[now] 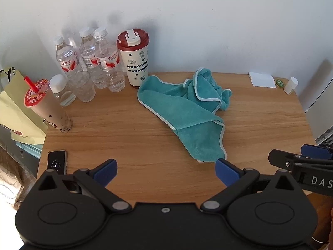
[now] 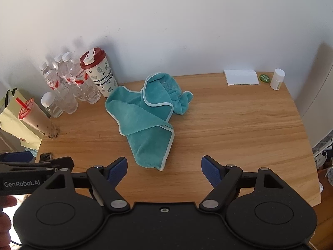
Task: Fold towel
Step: 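Move both grippers open toward the crumpled teal towel, then close the left gripper on a towel edge while the right gripper grasps another edge, then lift and pull the towel edges apart with both grippers to spread it, then open both grippers and lay the spread towel on the table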
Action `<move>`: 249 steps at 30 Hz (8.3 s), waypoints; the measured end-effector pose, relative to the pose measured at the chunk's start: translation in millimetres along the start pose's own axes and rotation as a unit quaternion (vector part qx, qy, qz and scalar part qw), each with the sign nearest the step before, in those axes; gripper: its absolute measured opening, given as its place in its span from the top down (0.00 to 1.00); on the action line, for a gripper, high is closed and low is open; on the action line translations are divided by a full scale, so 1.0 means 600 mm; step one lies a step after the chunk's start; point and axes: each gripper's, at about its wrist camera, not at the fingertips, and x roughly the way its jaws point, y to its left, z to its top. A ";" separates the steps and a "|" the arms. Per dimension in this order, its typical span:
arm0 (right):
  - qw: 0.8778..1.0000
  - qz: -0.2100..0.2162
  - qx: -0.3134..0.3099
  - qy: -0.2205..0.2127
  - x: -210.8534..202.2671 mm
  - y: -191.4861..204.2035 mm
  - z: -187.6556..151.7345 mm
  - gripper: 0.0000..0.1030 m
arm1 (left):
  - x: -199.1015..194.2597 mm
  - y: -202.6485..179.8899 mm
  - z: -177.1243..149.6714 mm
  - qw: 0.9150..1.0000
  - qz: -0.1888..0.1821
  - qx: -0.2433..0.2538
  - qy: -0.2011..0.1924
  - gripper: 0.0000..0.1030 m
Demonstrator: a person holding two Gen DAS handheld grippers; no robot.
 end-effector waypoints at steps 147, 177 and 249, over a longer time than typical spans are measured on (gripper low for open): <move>0.988 0.093 -0.096 0.076 0.417 0.006 0.248 0.98 | 0.365 -0.047 0.114 0.999 -0.032 0.016 0.036 0.80; 0.998 0.019 0.055 0.009 0.212 -0.232 0.148 0.99 | 0.328 0.092 0.086 0.996 0.063 0.045 0.036 0.88; 0.932 -0.029 -0.356 0.061 0.333 -0.254 0.074 0.69 | 0.341 0.118 -0.036 0.992 0.029 -0.022 0.124 0.60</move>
